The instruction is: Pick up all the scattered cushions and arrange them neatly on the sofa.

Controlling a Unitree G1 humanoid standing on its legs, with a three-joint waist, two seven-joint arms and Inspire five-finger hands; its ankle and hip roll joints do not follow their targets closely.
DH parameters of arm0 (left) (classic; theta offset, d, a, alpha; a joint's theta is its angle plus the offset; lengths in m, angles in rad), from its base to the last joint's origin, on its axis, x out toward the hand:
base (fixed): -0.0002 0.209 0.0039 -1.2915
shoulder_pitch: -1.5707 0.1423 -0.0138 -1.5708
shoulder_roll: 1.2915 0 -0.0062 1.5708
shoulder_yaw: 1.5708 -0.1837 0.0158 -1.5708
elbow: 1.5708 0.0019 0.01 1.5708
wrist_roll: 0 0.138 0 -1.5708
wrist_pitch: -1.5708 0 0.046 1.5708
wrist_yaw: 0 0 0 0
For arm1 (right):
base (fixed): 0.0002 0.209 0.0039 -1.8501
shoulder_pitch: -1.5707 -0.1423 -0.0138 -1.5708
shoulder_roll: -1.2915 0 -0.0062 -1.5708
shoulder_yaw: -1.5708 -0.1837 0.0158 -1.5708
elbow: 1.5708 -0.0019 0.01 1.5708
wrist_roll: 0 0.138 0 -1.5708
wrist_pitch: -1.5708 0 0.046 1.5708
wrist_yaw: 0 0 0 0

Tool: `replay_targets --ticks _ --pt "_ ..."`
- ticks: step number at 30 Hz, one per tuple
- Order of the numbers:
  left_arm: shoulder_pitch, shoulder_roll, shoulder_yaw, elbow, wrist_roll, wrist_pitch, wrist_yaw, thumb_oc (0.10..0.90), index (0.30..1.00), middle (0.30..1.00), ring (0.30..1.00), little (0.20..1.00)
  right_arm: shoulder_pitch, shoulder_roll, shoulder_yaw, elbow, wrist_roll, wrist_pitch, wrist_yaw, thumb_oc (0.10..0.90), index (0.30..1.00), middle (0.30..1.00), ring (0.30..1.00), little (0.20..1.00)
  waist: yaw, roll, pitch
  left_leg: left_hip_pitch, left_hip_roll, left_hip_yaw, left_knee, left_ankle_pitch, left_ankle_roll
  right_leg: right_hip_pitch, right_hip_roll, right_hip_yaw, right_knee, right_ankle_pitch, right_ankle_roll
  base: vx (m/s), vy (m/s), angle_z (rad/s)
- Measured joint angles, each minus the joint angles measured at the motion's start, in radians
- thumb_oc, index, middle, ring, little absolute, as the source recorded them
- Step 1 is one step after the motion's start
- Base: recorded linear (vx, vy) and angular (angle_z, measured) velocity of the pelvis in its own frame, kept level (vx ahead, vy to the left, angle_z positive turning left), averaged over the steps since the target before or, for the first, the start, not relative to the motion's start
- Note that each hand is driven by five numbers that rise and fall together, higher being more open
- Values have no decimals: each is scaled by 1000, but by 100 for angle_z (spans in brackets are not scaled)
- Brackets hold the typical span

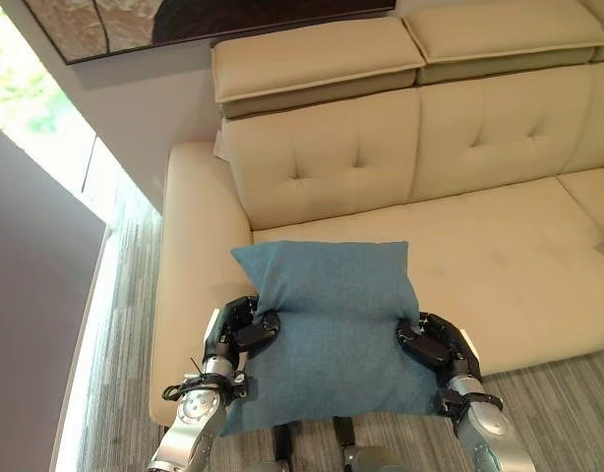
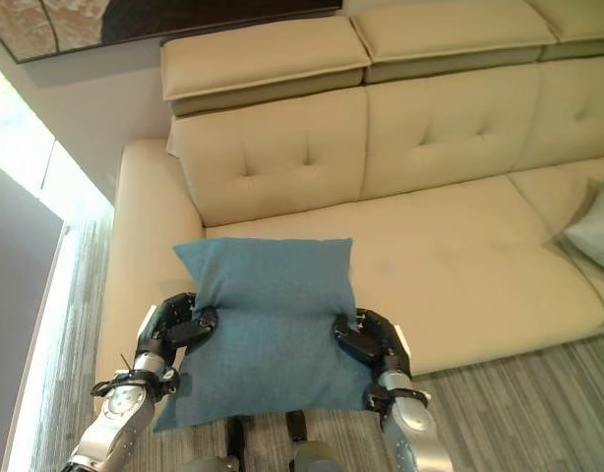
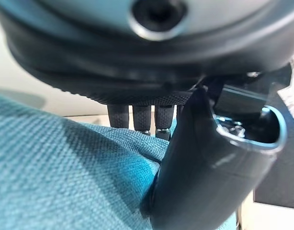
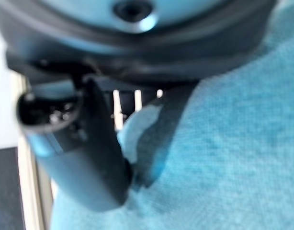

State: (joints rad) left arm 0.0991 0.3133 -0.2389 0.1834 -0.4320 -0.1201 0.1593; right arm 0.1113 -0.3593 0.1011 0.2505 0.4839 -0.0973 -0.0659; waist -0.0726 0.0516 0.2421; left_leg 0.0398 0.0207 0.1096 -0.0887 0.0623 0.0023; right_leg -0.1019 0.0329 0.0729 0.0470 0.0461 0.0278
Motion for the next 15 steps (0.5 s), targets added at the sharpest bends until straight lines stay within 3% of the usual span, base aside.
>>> replay_targets --ticks 4,5,6,8,9,11,12,13,15 --pt "18 12 34 3 0 13 1 400 300 300 300 300 0 15 28 -2 -3 12 14 400 300 300 300 300 22 -18 -6 17 -1 71 0 -10 15 -51 -20 -52 79 -27 27 7 -60 -57" --pt "21 13 51 3 0 16 1 400 300 300 300 300 -8 24 37 -1 -3 21 15 400 300 300 300 300 37 -19 -7 29 13 117 0 -10 15 -59 -57 -142 87 -70 22 53 -196 -59" --pt "21 15 58 4 0 16 2 400 300 300 300 300 -17 27 49 -2 -3 21 19 400 300 300 300 300 49 -17 -8 30 24 137 0 -13 18 -69 -84 -180 114 -75 31 67 -211 -63" --pt "12 29 71 3 0 16 3 400 300 300 300 300 -20 27 53 -17 -7 21 32 400 300 300 300 300 59 -17 -8 29 32 143 0 -14 20 -78 -168 -203 129 -86 62 75 -191 -27" --pt "14 42 75 3 -1 16 3 400 300 300 300 300 -20 27 54 -40 -13 21 41 400 300 300 300 300 59 -21 -10 29 33 143 0 -13 17 -70 -238 -202 101 -74 88 84 -216 -11" --pt "19 58 78 4 -1 16 3 400 300 300 300 300 -20 29 61 -51 -25 21 42 400 300 300 300 300 60 -34 -17 31 33 141 0 -11 -6 -52 -291 -209 47 -44 122 93 -202 -4" --pt "20 61 84 5 -2 16 4 400 300 300 300 300 -21 29 67 -51 -32 21 42 400 300 300 300 300 60 -44 -23 32 33 142 0 -10 -19 -44 -305 -211 21 -42 120 169 -335 2" --pt "26 62 92 5 -4 16 4 400 300 300 300 300 -19 29 76 -51 -40 21 43 400 300 300 300 300 63 -54 -27 43 33 135 0 -9 -47 -20 -306 -241 -8 57 130 196 -391 5" --pt "52 33 94 3 -9 16 5 400 300 300 300 300 -18 7 79 -49 -45 24 41 400 300 300 300 300 57 -12 -41 49 95 126 0 -12 -58 5 -252 -266 -37 77 127 169 -359 -1"
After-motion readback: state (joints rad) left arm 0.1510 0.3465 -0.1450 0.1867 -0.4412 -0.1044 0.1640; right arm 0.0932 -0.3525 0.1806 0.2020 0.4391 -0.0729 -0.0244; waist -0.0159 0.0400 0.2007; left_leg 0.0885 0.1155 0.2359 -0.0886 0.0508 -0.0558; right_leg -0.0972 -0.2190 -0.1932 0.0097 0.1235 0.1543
